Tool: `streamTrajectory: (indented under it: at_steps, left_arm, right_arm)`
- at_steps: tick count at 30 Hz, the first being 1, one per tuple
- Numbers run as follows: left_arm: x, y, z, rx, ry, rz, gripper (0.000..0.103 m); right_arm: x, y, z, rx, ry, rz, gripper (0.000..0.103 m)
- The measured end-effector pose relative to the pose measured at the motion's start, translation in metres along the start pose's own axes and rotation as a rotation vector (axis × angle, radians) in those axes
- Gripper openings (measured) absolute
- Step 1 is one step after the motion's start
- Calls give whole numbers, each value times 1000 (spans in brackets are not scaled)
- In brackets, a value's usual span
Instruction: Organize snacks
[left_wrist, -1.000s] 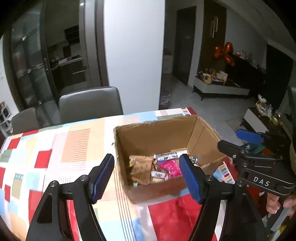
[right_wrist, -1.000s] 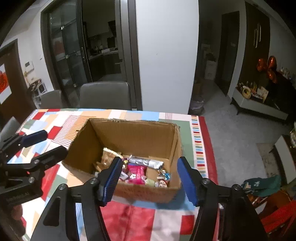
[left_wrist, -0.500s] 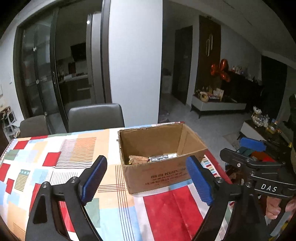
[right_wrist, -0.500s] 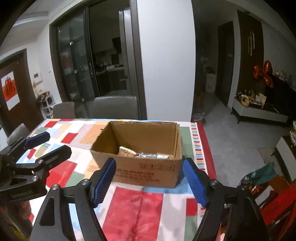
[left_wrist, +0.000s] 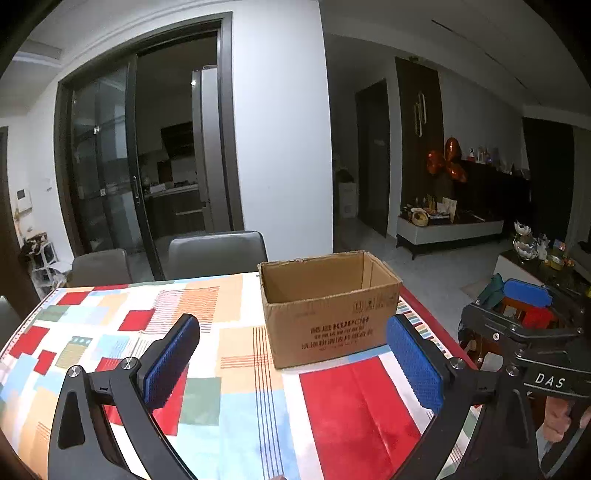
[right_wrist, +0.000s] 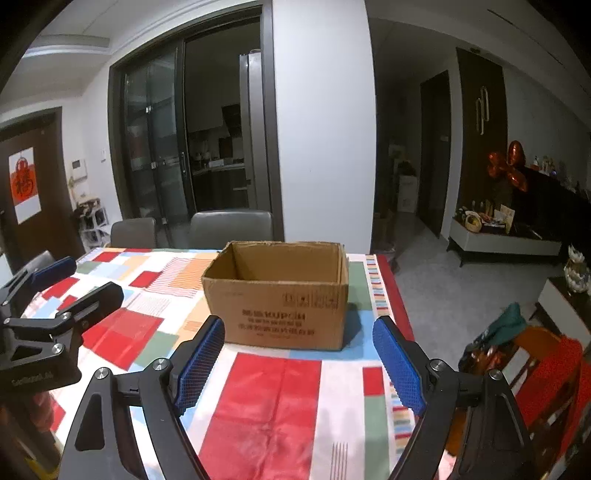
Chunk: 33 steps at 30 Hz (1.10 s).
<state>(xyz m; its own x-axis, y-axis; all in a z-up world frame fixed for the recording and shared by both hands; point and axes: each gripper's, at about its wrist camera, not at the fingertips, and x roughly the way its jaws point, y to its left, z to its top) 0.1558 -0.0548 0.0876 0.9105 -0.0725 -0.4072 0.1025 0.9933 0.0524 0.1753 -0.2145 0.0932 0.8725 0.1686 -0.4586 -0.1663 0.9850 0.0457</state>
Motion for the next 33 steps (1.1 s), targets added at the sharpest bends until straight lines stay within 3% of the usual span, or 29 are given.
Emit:
streamTrajectory:
  at_steps: [12, 23, 33]
  left_arm:
    - [-33, -10, -36, 59, -55, 62, 103]
    - [-56, -7, -49, 2, -54, 35, 103]
    - [-63, -10, -57, 11, -64, 38, 103]
  right_arm:
    - [-31, 1, -34, 19, -1, 35, 84]
    - [-53, 7, -52, 6, -13, 45, 84]
    - [-62, 7, -66, 15, -21, 33, 84]
